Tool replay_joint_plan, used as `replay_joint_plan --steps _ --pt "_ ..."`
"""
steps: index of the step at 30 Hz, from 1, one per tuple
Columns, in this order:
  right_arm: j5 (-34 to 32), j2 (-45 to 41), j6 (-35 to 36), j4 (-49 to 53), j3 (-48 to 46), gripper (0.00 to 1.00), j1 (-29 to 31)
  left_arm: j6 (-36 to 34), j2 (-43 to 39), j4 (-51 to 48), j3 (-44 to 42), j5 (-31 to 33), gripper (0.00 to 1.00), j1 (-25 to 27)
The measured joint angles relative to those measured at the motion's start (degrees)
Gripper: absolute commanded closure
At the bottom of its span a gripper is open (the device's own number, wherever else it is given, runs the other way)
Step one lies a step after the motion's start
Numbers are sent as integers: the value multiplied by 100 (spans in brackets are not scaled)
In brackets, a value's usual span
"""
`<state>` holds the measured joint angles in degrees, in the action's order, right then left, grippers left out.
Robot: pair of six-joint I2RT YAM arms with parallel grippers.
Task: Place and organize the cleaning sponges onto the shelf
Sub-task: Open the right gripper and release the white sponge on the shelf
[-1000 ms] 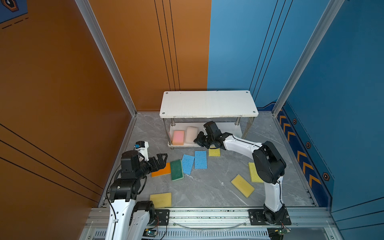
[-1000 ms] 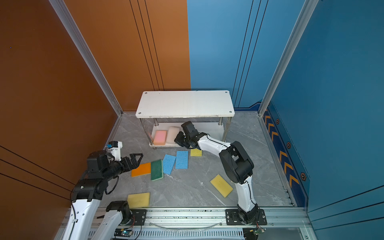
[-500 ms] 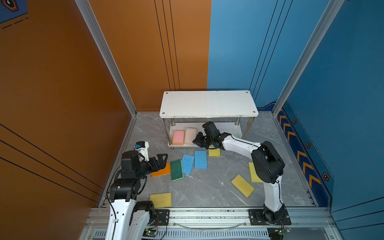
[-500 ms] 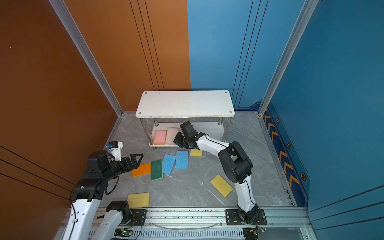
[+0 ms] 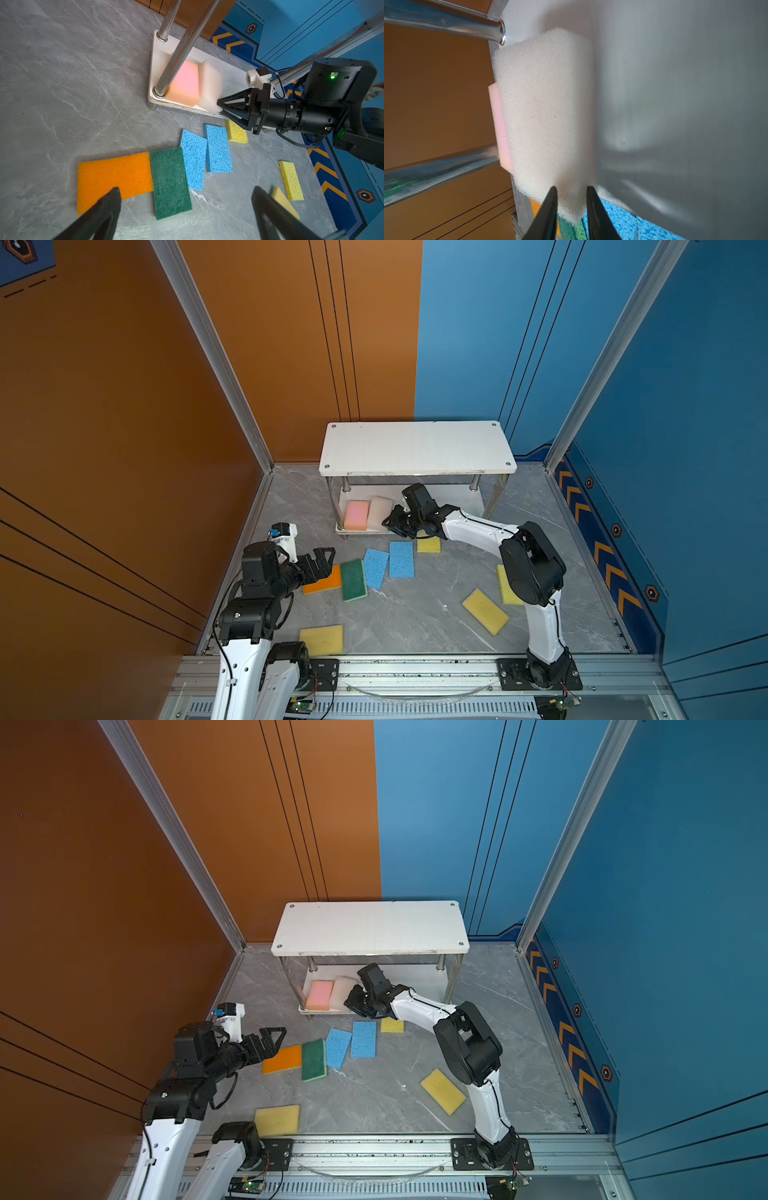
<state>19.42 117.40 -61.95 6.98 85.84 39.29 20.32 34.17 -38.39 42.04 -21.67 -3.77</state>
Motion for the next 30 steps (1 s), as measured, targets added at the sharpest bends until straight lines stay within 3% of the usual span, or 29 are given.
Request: replay_joint_plan --steps 7,23,30 --pt "-2 0 59 7 0 63 -2 0 0 0 0 0 2 0" --pt "0 0 109 118 0 68 -111 0 0 0 0 0 2 -15" --pt "20 -2 195 140 0 57 -138 0 0 0 0 0 2 -35"
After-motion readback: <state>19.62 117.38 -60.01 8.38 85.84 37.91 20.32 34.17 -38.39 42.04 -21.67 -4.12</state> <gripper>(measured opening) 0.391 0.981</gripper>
